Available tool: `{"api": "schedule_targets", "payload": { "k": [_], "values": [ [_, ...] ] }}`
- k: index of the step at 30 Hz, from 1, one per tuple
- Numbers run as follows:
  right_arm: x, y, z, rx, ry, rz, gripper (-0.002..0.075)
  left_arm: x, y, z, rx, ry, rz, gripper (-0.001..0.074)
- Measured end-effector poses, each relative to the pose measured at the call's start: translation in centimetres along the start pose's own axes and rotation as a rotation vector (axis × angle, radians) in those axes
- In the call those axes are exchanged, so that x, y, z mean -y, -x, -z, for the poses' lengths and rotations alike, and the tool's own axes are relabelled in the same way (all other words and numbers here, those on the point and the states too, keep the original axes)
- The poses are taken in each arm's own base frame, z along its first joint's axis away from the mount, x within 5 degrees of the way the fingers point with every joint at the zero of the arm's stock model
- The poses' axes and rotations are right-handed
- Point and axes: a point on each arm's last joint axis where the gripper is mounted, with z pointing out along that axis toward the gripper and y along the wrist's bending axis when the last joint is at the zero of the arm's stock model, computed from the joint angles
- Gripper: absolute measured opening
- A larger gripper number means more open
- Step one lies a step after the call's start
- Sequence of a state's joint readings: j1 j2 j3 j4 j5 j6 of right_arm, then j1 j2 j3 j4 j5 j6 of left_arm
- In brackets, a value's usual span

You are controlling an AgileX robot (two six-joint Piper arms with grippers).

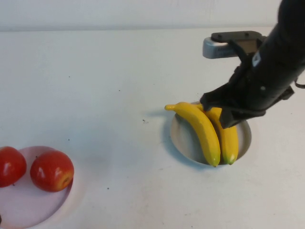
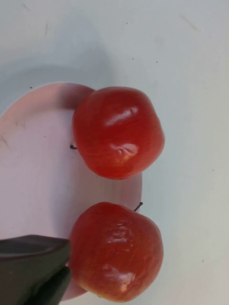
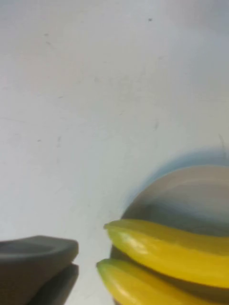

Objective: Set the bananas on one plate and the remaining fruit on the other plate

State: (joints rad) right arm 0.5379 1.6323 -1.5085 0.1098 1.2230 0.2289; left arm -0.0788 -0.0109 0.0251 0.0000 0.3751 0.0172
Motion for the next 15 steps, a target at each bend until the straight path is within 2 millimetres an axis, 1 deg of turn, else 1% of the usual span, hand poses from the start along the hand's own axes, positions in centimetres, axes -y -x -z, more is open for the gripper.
{"api": "schedule_targets", "payload": {
  "k": [2,4,7,11,15],
  "values": [
    [0.3,-1.7,1.7,0.023,0.006,0.029,-0.0008,0.0,0.0,0.0,0.000,0.000,0.000,0.0002],
    [0.7,-3.8,3.4,0.042,0.011,0.045,-0.0012,0.0,0.0,0.0,0.000,0.000,0.000,0.0002],
    [1.1,-5.9,5.3,0.080,0.017,0.053,-0.0014,0.0,0.0,0.0,0.000,0.000,0.000,0.0002],
    [1.9,-8.2,6.6,0.117,-0.017,0.076,-0.0015,0.0,0.0,0.0,0.000,0.000,0.000,0.0002],
    [2.7,-10.3,6.1,0.174,-0.029,0.151,-0.0015,0.0,0.0,0.0,0.000,0.000,0.000,0.0002]
  ]
}}
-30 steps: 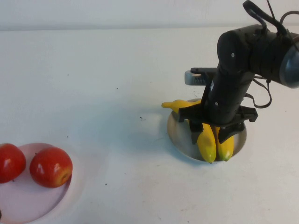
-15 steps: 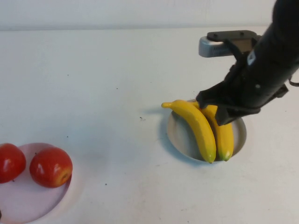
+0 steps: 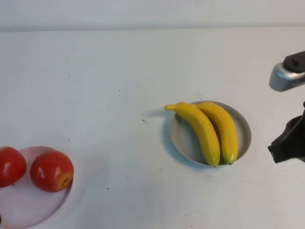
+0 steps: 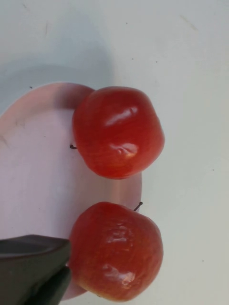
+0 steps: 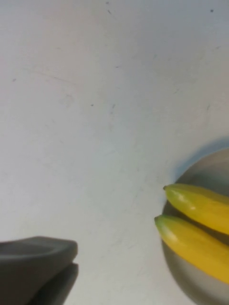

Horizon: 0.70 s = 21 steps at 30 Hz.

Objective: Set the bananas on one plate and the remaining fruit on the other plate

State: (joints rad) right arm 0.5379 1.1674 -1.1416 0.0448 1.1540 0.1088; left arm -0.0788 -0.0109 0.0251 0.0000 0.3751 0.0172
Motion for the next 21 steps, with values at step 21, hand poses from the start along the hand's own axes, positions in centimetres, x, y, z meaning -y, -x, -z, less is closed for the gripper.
{"api": "schedule_targets", "payload": {
  "k": [21],
  "values": [
    [6.6,-19.8,-7.7,0.868,-0.274,-0.317,-0.0016,0.0,0.0,0.0,0.000,0.000,0.000,0.0002]
  ]
}}
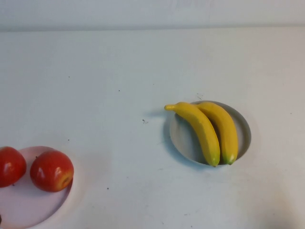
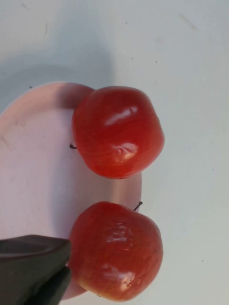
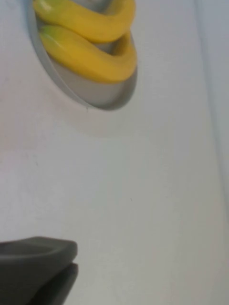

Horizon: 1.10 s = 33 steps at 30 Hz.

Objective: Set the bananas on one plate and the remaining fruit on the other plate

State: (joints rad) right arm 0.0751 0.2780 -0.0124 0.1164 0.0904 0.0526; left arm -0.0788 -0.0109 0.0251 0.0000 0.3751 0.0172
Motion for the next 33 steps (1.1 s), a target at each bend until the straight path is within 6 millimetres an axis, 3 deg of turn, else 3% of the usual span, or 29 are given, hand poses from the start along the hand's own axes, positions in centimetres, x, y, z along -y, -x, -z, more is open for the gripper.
{"api": "schedule_targets", "payload": {
  "k": [7,18,33],
  "values": [
    [0.3,-0.7,1.8,0.141,-0.019,-0.007,-0.0017,0.0,0.0,0.0,0.000,0.000,0.000,0.0002],
    [0.5,-2.1,1.9,0.000,-0.036,0.031,-0.0017,0.0,0.0,0.0,0.002,0.000,0.000,0.0002],
    [0.5,-2.2,1.9,-0.002,-0.039,0.038,-0.0017,0.0,0.0,0.0,0.002,0.000,0.000,0.0002]
  ]
}}
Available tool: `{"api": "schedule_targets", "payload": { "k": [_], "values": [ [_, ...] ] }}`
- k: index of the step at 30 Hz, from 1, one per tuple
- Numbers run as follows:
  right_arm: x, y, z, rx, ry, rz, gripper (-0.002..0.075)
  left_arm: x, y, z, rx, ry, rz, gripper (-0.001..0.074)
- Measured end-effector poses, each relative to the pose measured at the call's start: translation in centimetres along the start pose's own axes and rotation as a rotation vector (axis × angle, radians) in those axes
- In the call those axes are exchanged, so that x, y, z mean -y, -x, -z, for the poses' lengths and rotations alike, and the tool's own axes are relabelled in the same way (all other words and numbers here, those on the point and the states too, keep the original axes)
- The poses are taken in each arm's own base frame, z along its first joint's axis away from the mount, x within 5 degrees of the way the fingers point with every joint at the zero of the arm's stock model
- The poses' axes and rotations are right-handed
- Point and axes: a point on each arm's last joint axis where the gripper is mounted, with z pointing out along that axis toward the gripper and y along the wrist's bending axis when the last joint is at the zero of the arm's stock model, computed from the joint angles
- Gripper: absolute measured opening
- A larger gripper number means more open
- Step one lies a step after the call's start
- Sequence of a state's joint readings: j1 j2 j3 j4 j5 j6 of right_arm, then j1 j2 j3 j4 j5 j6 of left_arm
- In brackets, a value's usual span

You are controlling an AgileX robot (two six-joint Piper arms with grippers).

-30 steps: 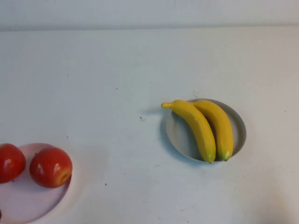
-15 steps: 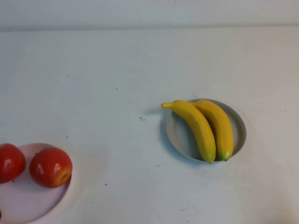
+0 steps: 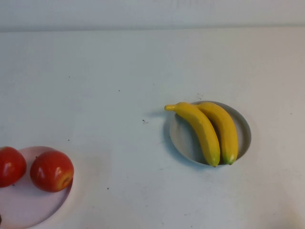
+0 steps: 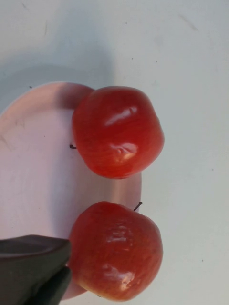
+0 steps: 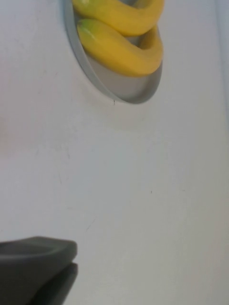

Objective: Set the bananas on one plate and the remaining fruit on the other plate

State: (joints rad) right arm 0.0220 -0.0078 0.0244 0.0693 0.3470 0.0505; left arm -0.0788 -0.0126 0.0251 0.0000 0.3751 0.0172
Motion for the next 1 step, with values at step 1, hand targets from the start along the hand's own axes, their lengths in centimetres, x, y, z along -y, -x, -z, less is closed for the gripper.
{"api": "schedule_targets", "payload": {
  "k": [1],
  "values": [
    [0.00,0.00,0.00,0.000,0.000,0.000,-0.0017,0.00,0.00,0.00,0.000,0.000,0.000,0.0002]
  ]
}}
